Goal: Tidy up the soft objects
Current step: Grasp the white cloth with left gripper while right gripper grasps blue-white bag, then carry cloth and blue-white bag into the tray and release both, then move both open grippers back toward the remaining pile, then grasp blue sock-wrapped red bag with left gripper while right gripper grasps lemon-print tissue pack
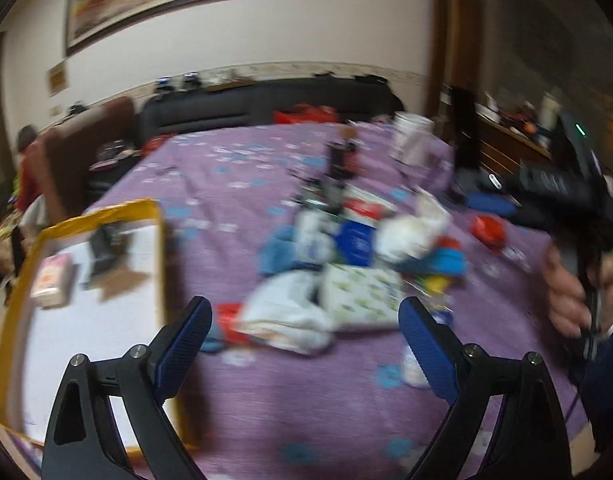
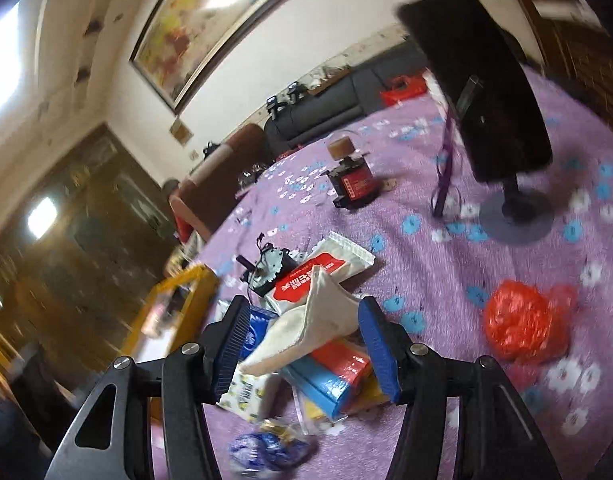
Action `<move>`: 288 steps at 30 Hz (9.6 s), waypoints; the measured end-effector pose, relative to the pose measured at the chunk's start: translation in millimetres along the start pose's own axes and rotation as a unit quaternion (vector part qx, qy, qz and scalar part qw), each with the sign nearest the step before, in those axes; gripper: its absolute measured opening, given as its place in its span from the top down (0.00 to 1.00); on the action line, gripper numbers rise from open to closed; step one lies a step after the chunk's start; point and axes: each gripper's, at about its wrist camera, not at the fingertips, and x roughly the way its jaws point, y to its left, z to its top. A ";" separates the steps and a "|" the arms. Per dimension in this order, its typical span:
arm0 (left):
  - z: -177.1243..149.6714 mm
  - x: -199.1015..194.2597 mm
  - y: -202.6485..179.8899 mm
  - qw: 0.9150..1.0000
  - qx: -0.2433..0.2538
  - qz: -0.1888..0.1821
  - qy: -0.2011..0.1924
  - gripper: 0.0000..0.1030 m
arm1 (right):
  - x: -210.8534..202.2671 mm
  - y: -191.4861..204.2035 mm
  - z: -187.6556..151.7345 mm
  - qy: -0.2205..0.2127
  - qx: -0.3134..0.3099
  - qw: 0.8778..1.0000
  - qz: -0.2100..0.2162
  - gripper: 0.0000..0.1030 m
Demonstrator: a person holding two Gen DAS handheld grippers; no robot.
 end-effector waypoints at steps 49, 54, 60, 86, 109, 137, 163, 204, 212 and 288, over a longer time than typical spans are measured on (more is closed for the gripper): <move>12.1 11.1 39.1 0.998 -0.036 0.018 0.041 0.87 | 59.8 92.5 -110.3 0.245 -0.302 0.919 -0.069 0.19; 12.2 13.5 38.5 0.998 -0.039 0.015 0.043 0.87 | 57.5 89.2 -105.5 0.240 -0.299 0.920 -0.086 0.19; 12.4 10.8 37.9 0.998 -0.040 0.010 0.037 0.87 | 56.8 90.9 -108.8 0.225 -0.319 0.915 -0.102 0.32; 11.1 -8.8 58.3 0.997 -0.072 0.006 0.016 0.87 | 19.3 96.4 -77.3 0.147 -0.237 0.960 0.036 0.41; -6.8 -52.5 137.9 0.987 -0.153 0.030 -0.033 0.87 | 40.9 165.5 -50.3 0.141 -0.190 0.969 0.076 0.41; -57.1 -44.7 263.1 0.958 -0.268 0.098 -0.012 0.86 | 222.5 305.5 -92.3 0.220 -0.228 0.946 0.071 0.40; -47.8 -63.8 227.8 0.969 -0.224 0.103 -0.022 0.65 | 196.9 274.6 -85.5 0.204 -0.194 0.956 0.082 0.31; -20.0 42.9 13.2 0.994 0.021 0.030 0.100 0.69 | 78.2 82.5 -50.9 0.147 -0.112 0.983 0.002 0.31; -27.4 34.1 20.3 0.995 0.000 0.011 0.099 0.48 | 95.6 93.7 -70.5 0.175 -0.184 0.967 -0.028 0.31; -24.1 51.5 15.7 0.997 -0.043 0.025 0.051 0.58 | 61.6 103.1 -58.7 0.111 -0.159 0.981 0.013 0.76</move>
